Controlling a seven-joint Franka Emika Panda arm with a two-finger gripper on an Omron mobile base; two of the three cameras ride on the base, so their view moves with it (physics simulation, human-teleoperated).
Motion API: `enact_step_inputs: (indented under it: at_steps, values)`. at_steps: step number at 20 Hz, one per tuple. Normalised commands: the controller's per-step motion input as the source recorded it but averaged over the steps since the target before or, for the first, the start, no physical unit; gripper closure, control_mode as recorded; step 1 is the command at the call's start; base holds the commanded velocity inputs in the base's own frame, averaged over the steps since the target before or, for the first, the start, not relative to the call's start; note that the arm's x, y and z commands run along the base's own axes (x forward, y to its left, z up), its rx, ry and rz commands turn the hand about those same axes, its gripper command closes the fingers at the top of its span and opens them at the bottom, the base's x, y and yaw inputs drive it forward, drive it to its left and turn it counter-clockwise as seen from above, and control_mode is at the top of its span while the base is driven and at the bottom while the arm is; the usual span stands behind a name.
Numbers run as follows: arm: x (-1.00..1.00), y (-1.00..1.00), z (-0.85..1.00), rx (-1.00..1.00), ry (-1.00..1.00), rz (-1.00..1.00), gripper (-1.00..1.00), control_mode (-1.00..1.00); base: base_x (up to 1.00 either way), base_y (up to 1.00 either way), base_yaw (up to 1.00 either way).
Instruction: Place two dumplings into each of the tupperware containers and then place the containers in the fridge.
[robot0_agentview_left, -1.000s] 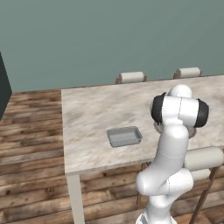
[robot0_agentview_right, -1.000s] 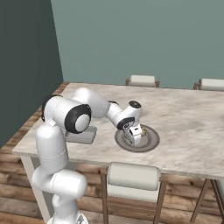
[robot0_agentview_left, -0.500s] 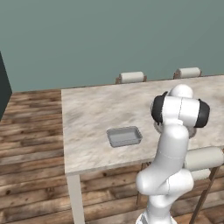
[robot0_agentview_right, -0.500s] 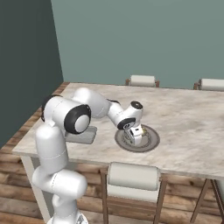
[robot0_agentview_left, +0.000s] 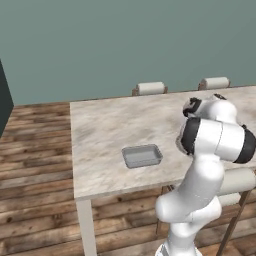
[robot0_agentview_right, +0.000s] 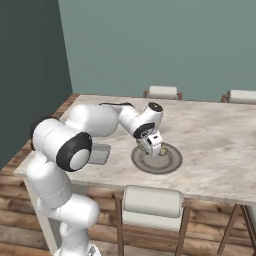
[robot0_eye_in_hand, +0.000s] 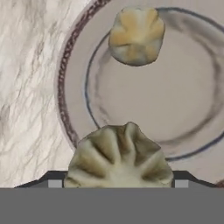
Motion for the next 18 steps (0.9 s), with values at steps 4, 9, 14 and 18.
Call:
enact_step_inputs:
  at_steps: [4,9,14,18]
  values:
    - [-0.65,0.99,0.60,-0.23,0.00,0.42,1.00,-1.00,0.00,0.00,0.00]
    - [-0.82,1.00,0.31,-0.20,-0.02,0.41,1.00,-1.00,0.00,0.00,0.00]
    - [-0.36,0.92,0.32,-0.12,-0.01,0.26,1.00,-1.00,0.00,0.00,0.00]
    - [0.10,0.88,0.20,0.00,0.02,0.15,1.00,-1.00,0.00,0.00,0.00]
